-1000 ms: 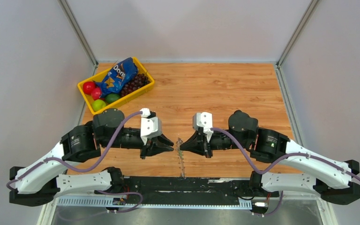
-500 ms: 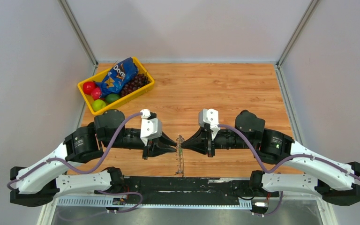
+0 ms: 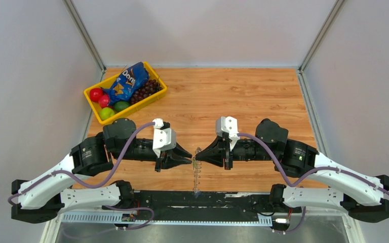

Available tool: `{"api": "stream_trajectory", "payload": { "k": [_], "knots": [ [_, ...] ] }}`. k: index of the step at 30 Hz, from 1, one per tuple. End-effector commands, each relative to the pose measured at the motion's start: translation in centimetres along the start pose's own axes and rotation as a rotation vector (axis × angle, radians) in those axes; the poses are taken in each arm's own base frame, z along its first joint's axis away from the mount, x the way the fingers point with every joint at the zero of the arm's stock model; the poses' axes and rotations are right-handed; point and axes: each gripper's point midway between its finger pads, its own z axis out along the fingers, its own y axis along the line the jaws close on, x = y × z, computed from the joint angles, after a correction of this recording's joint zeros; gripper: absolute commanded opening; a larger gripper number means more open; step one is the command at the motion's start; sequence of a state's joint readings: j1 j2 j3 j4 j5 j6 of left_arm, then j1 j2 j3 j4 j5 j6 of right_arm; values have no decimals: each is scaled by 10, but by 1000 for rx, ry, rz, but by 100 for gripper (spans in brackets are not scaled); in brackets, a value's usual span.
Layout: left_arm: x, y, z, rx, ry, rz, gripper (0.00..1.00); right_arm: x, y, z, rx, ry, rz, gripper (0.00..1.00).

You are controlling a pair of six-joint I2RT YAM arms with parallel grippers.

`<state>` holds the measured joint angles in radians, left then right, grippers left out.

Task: Put the keys on the keyring

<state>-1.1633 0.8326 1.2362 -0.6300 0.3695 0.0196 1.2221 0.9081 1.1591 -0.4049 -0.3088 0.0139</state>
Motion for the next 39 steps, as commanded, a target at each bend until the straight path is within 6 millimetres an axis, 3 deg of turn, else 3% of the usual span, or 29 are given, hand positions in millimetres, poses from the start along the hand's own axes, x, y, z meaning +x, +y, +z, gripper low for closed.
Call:
{"api": "stream_trajectory", "payload": {
  "k": [1, 15, 23, 39],
  "knots": [
    [-8, -1, 0, 14, -37, 38, 30, -33, 10, -5, -36, -108, -20, 0],
    [-7, -1, -1, 8, -36, 40, 20, -41, 13, -8, -48, -133, -24, 0],
    [-7, -1, 1, 16, -32, 42, 0, -50, 16, -8, -56, -171, -28, 0],
    [-15, 0, -2, -7, -96, 28, 0, -76, 14, -17, -15, -337, -54, 0]
  ]
}}
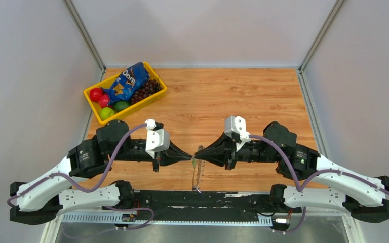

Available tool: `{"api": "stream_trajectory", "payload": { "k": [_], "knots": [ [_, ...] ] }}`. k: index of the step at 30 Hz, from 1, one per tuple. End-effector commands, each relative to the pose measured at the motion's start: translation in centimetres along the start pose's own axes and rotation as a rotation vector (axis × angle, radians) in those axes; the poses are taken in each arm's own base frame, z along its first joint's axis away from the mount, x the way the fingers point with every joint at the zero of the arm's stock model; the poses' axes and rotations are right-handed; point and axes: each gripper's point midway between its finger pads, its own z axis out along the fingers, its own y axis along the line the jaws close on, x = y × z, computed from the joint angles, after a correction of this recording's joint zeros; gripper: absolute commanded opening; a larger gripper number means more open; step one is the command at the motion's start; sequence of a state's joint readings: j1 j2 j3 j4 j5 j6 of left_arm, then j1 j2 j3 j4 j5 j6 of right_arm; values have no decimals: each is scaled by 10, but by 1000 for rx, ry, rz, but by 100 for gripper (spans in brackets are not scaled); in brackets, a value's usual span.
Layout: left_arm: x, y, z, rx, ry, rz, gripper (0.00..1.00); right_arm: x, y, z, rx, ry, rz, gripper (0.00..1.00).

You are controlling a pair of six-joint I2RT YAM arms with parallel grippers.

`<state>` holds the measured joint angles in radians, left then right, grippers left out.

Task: Put the keys on the keyring

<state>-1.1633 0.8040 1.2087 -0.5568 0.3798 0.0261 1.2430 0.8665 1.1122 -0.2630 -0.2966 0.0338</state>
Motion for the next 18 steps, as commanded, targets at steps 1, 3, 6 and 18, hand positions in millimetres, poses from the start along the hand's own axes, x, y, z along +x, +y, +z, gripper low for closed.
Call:
{"api": "stream_trajectory", "payload": {
  "k": [1, 3, 6, 18],
  "knots": [
    [-5, 2, 0, -17, -35, -6, 0, -56, 5, -8, 5, -217, -34, 0],
    [-8, 4, -1, -33, -52, 1, 0, -57, 5, -8, 5, -230, -34, 0],
    [-14, 7, -5, -52, -85, 13, 0, -59, 4, -8, 18, -242, -33, 0],
    [-25, -1, -6, -15, -144, -3, 2, -64, 4, -1, 27, -315, -39, 0]
  ]
}}
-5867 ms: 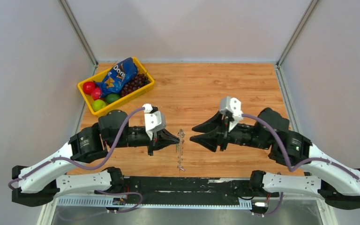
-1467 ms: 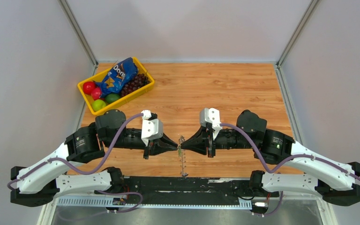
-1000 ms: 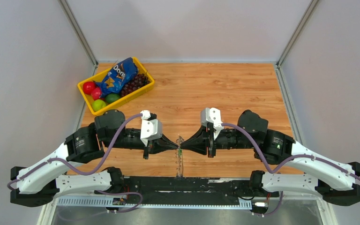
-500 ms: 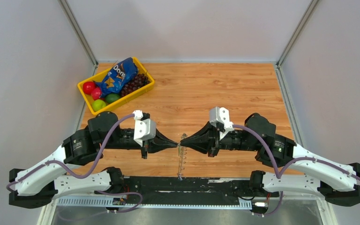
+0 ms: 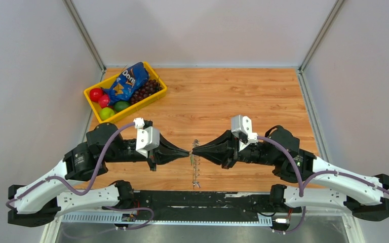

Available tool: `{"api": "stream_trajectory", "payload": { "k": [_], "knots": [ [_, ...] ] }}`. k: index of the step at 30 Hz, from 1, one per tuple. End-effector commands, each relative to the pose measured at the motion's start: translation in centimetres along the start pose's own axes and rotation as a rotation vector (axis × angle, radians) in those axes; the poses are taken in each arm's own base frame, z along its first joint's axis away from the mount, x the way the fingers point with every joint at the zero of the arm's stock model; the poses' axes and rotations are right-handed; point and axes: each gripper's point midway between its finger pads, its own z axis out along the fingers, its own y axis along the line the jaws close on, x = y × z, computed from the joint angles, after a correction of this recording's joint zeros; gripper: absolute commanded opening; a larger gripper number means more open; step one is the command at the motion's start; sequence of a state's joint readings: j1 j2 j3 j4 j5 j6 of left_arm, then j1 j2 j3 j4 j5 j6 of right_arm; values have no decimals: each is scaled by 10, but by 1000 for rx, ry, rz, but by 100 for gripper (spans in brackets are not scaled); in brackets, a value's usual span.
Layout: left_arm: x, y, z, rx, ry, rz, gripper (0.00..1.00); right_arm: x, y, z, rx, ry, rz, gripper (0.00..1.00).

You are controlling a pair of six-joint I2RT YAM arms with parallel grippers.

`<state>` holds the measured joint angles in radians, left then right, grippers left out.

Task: Put the keys on the keyring

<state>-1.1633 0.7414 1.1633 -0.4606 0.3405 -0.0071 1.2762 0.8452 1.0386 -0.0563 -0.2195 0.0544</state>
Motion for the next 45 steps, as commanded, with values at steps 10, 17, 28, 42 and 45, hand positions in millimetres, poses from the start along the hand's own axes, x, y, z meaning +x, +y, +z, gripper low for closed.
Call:
{"api": "stream_trajectory", "payload": {
  "k": [10, 17, 28, 42, 45],
  "knots": [
    [-8, -7, 7, 48, -41, -21, 20, -46, 11, 3, -23, -172, -37, 0],
    [-12, -11, 6, 71, -56, -17, 36, -44, 12, 5, -28, -167, -39, 0],
    [-17, -13, 0, 73, -77, -2, 40, -40, 13, 7, -33, -156, -45, 0],
    [-13, -12, 6, 75, -56, -7, 19, -40, 17, 9, -47, -155, -52, 0],
    [-13, -11, 6, 71, -54, -7, 3, -40, 17, 7, -44, -156, -53, 0]
  ]
}}
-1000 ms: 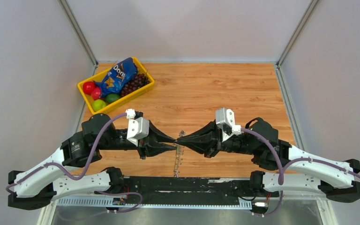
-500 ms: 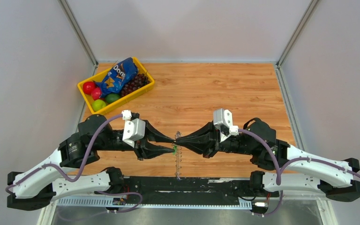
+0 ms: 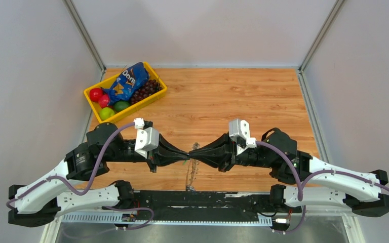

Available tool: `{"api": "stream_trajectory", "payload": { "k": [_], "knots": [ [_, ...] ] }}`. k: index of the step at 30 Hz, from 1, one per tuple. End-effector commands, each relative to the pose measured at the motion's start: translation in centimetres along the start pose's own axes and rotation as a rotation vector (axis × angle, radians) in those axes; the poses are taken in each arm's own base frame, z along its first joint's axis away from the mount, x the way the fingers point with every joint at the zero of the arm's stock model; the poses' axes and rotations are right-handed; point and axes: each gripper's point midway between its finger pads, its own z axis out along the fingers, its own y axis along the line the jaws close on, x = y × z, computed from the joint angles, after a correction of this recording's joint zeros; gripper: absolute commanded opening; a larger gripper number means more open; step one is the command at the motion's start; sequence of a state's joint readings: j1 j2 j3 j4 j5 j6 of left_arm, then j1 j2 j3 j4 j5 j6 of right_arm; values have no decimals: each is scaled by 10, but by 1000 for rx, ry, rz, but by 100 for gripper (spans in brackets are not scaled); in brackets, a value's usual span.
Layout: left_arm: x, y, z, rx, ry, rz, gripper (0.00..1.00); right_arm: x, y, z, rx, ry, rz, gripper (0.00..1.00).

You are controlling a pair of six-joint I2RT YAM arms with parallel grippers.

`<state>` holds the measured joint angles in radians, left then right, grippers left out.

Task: Put the keys on the keyring

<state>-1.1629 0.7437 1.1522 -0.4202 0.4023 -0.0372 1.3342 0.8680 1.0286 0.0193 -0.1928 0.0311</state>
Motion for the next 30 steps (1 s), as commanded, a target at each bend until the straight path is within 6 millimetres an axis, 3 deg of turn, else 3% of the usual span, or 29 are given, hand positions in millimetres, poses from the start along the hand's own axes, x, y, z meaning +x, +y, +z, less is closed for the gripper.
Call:
{"api": "stream_trajectory", "payload": {
  "k": [1, 9, 10, 14, 16, 22, 30],
  "knots": [
    [-8, 0, 3, 8, -27, 16, 1, -35, 3, -2, -7, -113, -34, 0],
    [-2, 8, 2, -31, 38, 13, 0, -14, -2, -13, 35, 1, -13, 0],
    [3, 8, 1, -35, 65, 8, 0, -12, -3, -16, 45, 21, -9, 3],
    [16, 12, 1, -44, 158, 9, 0, -11, -9, -28, 94, 90, 3, 31],
    [23, 14, 1, -46, 210, 8, 0, -7, -11, -33, 113, 141, 2, 37],
    [45, 19, 2, -45, 349, -7, 0, 10, -19, -43, 169, 306, 19, 47],
    [64, 24, 5, -46, 461, -19, 0, 29, -18, -48, 166, 408, 33, 48]
  ]
}}
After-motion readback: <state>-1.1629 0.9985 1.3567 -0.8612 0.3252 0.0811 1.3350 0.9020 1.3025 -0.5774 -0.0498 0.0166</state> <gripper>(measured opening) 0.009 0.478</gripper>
